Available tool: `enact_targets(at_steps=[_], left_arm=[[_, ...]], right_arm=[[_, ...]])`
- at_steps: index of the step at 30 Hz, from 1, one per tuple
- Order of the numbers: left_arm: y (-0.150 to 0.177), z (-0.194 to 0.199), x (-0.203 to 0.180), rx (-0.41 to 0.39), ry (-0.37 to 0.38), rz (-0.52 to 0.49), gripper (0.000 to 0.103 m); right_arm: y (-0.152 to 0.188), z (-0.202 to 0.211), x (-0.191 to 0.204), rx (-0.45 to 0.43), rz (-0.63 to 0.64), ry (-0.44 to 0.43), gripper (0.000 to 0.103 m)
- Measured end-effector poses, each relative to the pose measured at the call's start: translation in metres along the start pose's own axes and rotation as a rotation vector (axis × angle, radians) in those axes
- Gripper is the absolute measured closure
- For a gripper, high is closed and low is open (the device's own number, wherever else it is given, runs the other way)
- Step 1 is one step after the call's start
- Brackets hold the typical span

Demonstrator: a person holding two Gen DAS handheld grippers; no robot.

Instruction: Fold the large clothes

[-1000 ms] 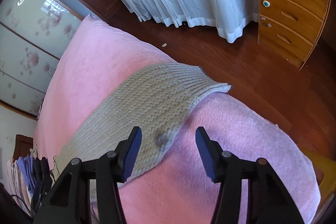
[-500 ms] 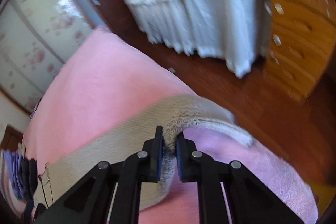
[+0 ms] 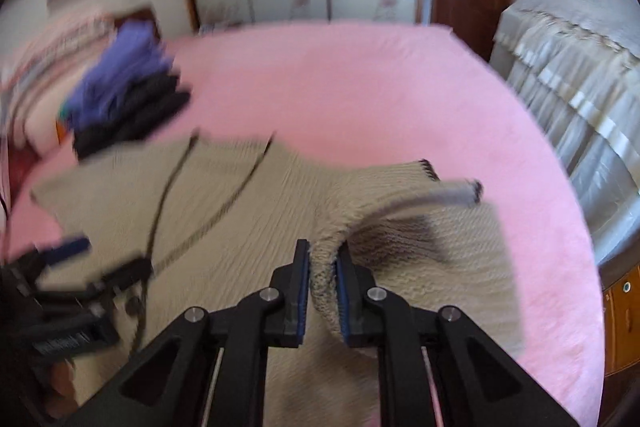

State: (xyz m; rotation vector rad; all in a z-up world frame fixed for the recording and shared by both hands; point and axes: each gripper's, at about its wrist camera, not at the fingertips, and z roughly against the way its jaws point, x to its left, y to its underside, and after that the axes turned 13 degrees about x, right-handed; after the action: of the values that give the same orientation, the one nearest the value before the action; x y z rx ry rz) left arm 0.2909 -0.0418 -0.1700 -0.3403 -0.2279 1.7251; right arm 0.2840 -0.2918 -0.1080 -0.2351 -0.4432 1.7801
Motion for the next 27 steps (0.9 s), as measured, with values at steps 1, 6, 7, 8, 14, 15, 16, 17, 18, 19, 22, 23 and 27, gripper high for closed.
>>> enact_targets(at_steps=[1,6,7,8,14,15,16,17,18,19,22,23,27], left_arm=[[0.002,-0.004,0.009,0.014,0.004,0.007,0.004],[0.010,-0.016,0.024,0.046,0.028,0.019,0.004],[0.013,-0.016,0.024,0.047,0.039,0.016,0.004],[0.013,-0.016,0.022,0.049,0.052,0.010,0.004],[0.019,-0.015,-0.014,0.050,0.097,-0.098,0.004],[0.020,-0.017,-0.020,0.054,0.093,-0.115,0.004],[0.021,-0.019,-0.025,0.062,0.095,-0.124,0.004],[0.023,-0.020,-0.028,0.070,0.107,-0.128,0.004],[0.024,-0.022,-0.029,0.086,0.136,-0.128,0.004],[0.025,-0.024,-0.029,0.102,0.163,-0.125,0.005],[0.029,-0.037,-0.024,0.193,0.312,-0.076,0.029],[0.030,-0.044,-0.022,0.235,0.375,-0.047,0.038],[0.033,-0.062,-0.019,0.286,0.509,0.043,0.043]], right_arm=[[0.007,-0.012,0.009,0.041,0.013,0.002,0.085],[0.046,-0.029,0.029,0.123,-0.045,-0.073,0.061],[0.051,-0.028,0.028,0.126,-0.074,-0.104,0.061],[0.059,-0.024,0.023,0.127,-0.111,-0.131,0.061],[0.111,0.006,0.000,0.059,-0.288,-0.158,0.061],[0.118,0.010,-0.004,0.050,-0.324,-0.161,0.061],[0.125,0.014,-0.009,0.040,-0.356,-0.172,0.061],[0.132,0.017,-0.014,0.033,-0.389,-0.184,0.061],[0.140,0.020,-0.017,0.030,-0.421,-0.195,0.061],[0.145,0.022,-0.021,0.028,-0.440,-0.202,0.061],[0.151,0.028,-0.027,0.025,-0.456,-0.194,0.061],[0.151,0.030,-0.027,0.019,-0.450,-0.186,0.061],[0.151,0.041,-0.027,-0.019,-0.423,-0.170,0.061]])
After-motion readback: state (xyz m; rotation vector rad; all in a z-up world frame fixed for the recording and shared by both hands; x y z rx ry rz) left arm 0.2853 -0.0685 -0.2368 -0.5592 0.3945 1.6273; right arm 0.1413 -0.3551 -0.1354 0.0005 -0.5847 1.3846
